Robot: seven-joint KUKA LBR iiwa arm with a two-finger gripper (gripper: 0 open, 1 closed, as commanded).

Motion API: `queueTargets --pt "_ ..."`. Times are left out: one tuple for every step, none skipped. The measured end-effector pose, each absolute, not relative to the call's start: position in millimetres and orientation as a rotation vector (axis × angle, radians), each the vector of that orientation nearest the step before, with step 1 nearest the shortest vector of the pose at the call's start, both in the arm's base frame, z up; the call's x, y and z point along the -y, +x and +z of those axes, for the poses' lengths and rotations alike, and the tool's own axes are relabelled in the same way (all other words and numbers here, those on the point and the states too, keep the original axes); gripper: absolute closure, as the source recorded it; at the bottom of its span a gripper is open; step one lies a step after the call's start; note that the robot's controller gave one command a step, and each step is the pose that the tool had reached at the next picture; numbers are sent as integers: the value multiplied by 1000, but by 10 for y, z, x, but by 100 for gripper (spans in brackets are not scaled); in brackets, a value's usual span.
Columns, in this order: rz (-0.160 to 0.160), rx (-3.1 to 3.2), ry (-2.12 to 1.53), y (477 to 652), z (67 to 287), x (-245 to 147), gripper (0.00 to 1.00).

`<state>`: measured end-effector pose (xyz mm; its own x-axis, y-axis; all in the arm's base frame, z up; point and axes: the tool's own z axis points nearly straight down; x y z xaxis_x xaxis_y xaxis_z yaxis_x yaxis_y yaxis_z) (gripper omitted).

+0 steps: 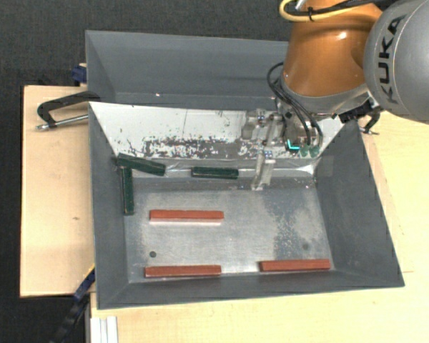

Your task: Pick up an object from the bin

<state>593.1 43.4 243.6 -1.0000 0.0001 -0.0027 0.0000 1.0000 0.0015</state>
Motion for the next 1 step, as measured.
queueTargets --pt "2 -3134 -29 5785 1890 -312 0"
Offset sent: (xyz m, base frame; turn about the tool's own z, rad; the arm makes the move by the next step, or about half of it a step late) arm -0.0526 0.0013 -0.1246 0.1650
